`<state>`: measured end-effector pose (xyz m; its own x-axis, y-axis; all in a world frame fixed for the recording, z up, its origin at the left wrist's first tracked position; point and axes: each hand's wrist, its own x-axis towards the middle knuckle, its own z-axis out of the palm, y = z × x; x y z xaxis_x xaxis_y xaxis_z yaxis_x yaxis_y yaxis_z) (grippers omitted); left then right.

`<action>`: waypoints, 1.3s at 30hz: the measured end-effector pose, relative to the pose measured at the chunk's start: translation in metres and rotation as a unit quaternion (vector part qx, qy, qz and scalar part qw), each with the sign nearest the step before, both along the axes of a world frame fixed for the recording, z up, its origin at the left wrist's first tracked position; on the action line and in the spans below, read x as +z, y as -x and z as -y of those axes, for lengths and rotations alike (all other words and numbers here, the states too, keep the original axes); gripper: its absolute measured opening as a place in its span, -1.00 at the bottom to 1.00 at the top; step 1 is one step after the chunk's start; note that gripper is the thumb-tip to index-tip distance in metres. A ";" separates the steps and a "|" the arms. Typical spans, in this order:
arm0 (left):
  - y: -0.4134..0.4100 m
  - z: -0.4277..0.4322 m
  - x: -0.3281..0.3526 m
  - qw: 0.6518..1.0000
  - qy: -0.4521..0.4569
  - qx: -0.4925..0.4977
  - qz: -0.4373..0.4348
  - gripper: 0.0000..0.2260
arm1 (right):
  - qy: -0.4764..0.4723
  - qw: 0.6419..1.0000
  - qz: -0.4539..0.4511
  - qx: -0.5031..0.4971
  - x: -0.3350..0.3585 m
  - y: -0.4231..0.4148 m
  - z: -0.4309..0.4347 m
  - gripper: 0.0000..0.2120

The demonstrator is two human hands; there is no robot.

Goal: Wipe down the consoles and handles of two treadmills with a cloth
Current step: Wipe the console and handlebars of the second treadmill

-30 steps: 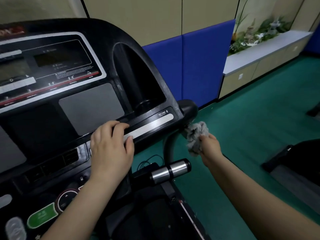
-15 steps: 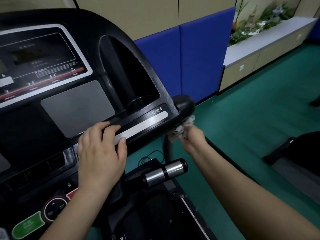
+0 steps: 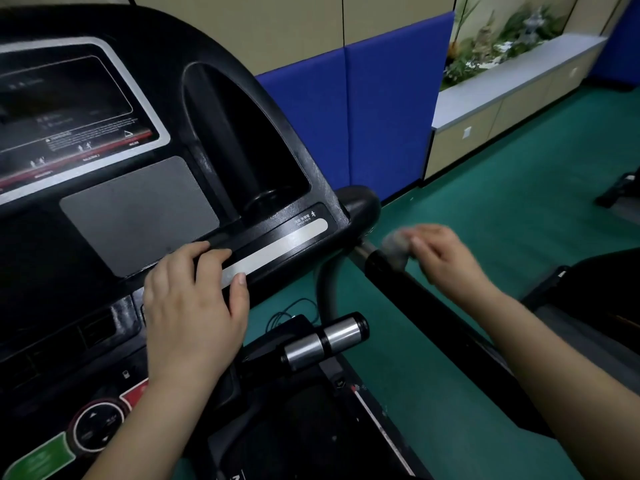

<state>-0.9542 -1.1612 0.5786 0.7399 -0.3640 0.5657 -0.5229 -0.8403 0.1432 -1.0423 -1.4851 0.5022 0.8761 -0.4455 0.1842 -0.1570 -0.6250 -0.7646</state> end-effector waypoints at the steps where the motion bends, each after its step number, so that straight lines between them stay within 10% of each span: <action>1: 0.000 -0.001 0.000 1.000 -0.002 -0.001 -0.001 -0.67 | 0.016 0.997 -0.075 0.024 -0.012 0.003 -0.007 -0.70; 4: 0.000 -0.002 -0.001 1.000 -0.005 -0.006 0.004 -0.67 | 0.087 0.988 -0.126 0.024 -0.048 0.010 -0.026 -0.86; 9: 0.000 -0.002 -0.001 1.000 -0.006 -0.008 0.005 -0.67 | 0.104 0.972 -0.194 -0.081 -0.054 -0.007 -0.033 -0.43; 20: -0.003 -0.002 -0.003 1.000 -0.015 -0.012 0.014 -0.68 | 0.091 0.955 -0.272 -0.070 -0.037 -0.097 -0.033 -0.33; 39: -0.005 -0.003 -0.006 0.999 0.002 -0.024 0.039 -0.71 | 0.140 0.938 -0.307 -0.084 -0.043 0.007 -0.019 -0.50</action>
<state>-0.9488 -1.1582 0.5728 0.6761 -0.3947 0.6222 -0.5716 -0.8137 0.1050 -1.0493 -1.4665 0.4594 0.7774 -0.5956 -0.2023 -0.6278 -0.7149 -0.3079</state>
